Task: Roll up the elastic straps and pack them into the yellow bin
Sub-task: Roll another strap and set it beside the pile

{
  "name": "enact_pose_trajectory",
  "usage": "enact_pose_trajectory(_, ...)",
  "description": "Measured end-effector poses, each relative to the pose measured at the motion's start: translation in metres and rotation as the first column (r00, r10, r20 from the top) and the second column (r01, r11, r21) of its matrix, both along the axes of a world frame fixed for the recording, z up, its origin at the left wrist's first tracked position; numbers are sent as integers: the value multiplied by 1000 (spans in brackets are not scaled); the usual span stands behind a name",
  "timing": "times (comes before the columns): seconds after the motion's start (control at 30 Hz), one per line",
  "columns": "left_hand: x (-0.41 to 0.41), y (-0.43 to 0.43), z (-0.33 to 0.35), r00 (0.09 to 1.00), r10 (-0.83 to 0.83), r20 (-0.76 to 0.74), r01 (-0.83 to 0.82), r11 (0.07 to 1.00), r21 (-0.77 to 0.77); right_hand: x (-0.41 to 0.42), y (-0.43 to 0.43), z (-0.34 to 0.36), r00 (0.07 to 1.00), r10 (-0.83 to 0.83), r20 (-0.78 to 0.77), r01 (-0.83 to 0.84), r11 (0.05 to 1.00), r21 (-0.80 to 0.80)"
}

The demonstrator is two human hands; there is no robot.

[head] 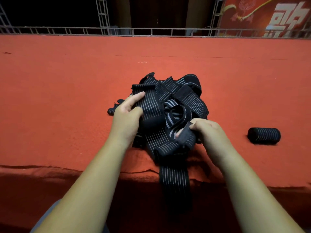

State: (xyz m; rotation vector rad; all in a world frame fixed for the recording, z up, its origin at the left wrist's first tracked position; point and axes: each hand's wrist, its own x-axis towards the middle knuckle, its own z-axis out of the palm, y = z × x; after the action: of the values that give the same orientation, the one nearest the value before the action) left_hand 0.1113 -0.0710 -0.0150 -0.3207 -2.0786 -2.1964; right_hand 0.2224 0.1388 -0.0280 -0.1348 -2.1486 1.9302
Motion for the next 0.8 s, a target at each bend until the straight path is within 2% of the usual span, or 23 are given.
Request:
enact_pose_trajectory(0.13, 18, 10, 11, 993, -114, -17, 114, 993, 30, -9, -2, 3, 994, 34, -107, -67, 942, -328)
enact_pose_trajectory(0.2, 27, 12, 13, 982, -190, 10, 190, 981, 39, -10, -4, 3, 985, 66, -157, -122, 918, -376)
enact_pose_trajectory(0.37, 38, 19, 16, 946, -325, -13, 325, 945, 24, -9, -17, 8, 983, 56, -172, -111, 937, -330)
enact_pose_trajectory(0.43, 40, 21, 15, 931, -364, 14, 361, 928, 90, -10, -19, 8, 987, 9, -162, -59, 951, -302)
enact_pose_trajectory(0.5, 39, 21, 16, 931, -364, 12, 358, 923, 144, -12, -20, 8, 990, -10, -144, -31, 961, -276)
enact_pose_trajectory(0.63, 32, 18, 18, 941, -333, 63, 320, 934, 158, -12, -22, 6, 994, -12, -106, -9, 981, -195)
enact_pose_trajectory(0.8, 35, 21, 16, 950, -287, 122, 260, 945, 199, -6, -21, 6, 998, 20, -61, -19, 1000, 15)
